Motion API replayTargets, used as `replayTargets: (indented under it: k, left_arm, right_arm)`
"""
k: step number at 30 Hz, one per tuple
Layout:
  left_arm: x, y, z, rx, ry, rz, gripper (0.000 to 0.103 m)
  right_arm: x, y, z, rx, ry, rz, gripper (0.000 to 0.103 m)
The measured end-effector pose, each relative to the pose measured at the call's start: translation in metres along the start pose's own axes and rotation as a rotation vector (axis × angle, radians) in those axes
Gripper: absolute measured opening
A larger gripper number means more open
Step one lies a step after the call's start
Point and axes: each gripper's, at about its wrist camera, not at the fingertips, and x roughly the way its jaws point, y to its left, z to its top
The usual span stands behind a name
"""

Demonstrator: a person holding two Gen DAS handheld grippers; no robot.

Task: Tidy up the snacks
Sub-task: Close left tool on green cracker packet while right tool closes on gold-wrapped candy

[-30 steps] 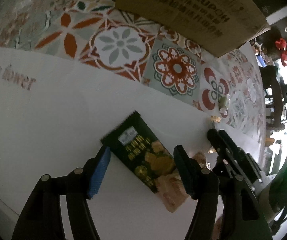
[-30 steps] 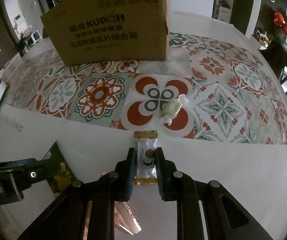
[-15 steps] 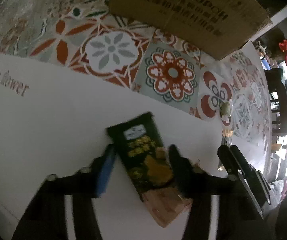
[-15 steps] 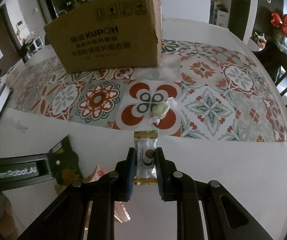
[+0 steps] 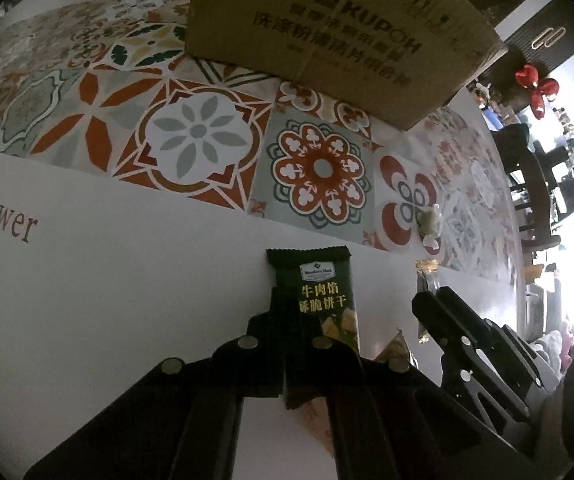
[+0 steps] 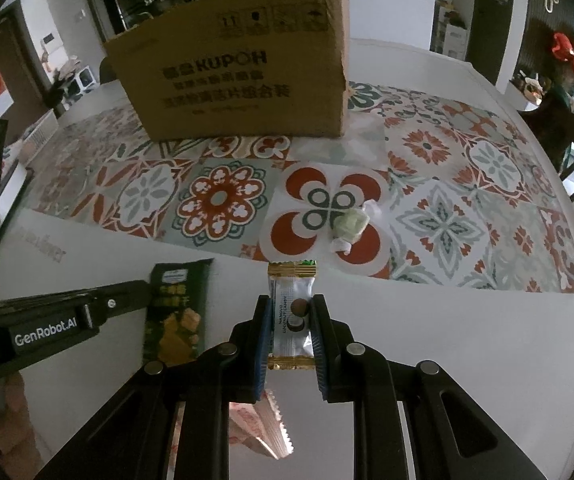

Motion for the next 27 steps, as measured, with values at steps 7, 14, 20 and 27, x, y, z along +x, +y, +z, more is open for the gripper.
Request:
replayTargets:
  k: [7, 14, 20, 27]
  left_arm:
    - [0.004, -0.023, -0.003, 0.092, 0.038, 0.087, 0.065]
    - [0.012, -0.046, -0.001, 0.141, 0.041, 0.186, 0.065]
    - [0.030, -0.057, 0.000, 0.124, 0.060, 0.250, 0.065]
    - [0.028, -0.056, 0.000, 0.122, 0.009, 0.256, 0.047]
  right_arm:
    - [-0.005, -0.005, -0.003, 0.011, -0.004, 0.010, 0.020]
    - [-0.013, -0.022, -0.012, 0.044, -0.019, -0.010, 0.020]
    - [-0.014, -0.033, -0.015, 0.063, -0.023, -0.021, 0.020]
    - [-0.015, -0.030, -0.014, 0.060, -0.030, -0.002, 0.020]
